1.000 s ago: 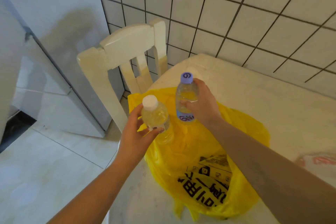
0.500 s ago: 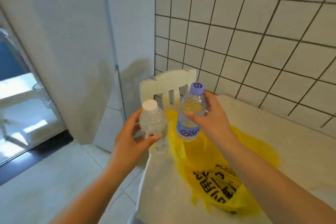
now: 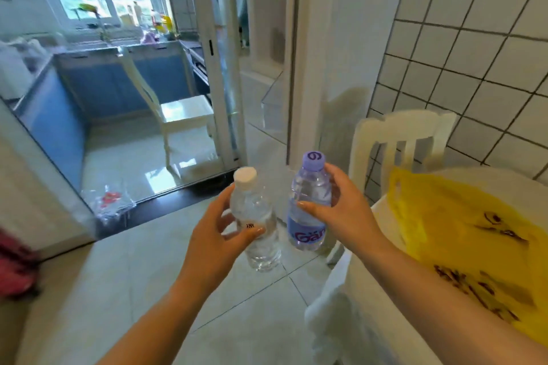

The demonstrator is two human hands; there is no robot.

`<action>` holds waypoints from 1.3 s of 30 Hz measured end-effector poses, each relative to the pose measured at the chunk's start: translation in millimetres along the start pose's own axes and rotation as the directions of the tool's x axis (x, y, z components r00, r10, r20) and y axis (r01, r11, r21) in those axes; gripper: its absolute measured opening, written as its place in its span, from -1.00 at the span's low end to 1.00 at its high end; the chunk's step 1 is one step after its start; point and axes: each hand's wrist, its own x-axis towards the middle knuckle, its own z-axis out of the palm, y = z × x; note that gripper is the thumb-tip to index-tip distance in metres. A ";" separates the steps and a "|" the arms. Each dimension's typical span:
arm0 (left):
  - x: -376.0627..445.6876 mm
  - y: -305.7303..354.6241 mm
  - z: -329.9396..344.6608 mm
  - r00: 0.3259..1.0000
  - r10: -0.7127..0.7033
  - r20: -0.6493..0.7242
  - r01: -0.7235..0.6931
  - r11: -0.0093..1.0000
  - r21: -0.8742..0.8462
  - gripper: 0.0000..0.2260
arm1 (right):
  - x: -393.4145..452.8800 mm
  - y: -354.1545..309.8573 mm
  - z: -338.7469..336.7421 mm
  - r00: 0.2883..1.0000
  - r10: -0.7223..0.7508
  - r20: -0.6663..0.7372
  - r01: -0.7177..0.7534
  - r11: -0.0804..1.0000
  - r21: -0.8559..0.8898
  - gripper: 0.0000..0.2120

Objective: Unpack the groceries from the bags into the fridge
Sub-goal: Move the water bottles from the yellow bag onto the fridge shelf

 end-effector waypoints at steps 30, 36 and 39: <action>446.9 -60.9 -281.9 0.983 0.136 -0.120 -0.124 0.987 0.104 -0.43 | 445.5 -101.8 301.3 0.974 -0.201 -0.105 0.196 0.979 -0.056 -0.33; 583.6 -46.5 -245.0 0.977 0.197 -0.080 -0.191 0.979 0.072 -0.43 | 576.8 -103.2 267.3 0.953 -0.240 -0.186 0.243 0.970 -0.008 -0.51; 644.1 -41.3 -225.4 0.970 0.241 -0.036 -0.239 0.969 0.054 -0.42 | 630.3 -99.9 245.9 0.937 -0.249 -0.246 0.261 0.965 0.016 -0.54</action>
